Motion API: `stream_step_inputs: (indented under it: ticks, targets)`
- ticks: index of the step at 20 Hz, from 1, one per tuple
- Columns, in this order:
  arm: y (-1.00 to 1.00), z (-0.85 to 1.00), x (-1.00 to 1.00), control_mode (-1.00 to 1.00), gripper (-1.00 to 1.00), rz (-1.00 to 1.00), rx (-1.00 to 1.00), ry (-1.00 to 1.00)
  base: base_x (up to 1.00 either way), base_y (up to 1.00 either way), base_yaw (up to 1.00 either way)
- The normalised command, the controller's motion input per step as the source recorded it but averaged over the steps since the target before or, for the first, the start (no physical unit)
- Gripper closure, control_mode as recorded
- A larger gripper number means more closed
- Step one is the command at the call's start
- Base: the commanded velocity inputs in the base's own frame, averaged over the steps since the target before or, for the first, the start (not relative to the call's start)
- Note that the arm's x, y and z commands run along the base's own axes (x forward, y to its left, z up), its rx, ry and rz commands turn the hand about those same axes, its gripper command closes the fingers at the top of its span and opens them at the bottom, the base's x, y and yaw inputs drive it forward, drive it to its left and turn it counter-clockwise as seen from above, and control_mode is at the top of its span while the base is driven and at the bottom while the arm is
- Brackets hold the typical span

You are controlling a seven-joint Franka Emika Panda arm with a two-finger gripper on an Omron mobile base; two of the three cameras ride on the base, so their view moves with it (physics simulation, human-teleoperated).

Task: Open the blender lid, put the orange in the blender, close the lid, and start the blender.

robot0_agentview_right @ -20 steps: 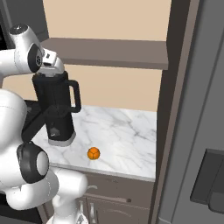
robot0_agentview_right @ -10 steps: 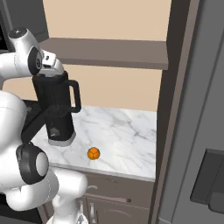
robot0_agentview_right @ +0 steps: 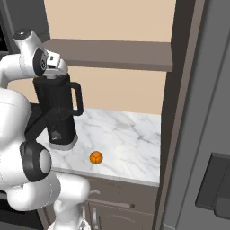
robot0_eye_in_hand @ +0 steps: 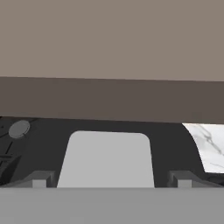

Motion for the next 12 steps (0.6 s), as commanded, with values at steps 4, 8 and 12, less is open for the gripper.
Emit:
stream_step_inputs:
  ticks: [4,8,12]
  targets:
    - [0.13,-0.13,0.12,-1.0,-1.0,0.0,0.0,0.0,0.0,0.0,0.0]
    - [0.03,-0.31,-0.02,-1.0,-1.0,0.0,0.0,0.0,0.0,0.0,0.0]
    - [0.0,-0.51,-0.05,-1.0,1.0,0.0,0.0,0.0,0.0,0.0,0.0]
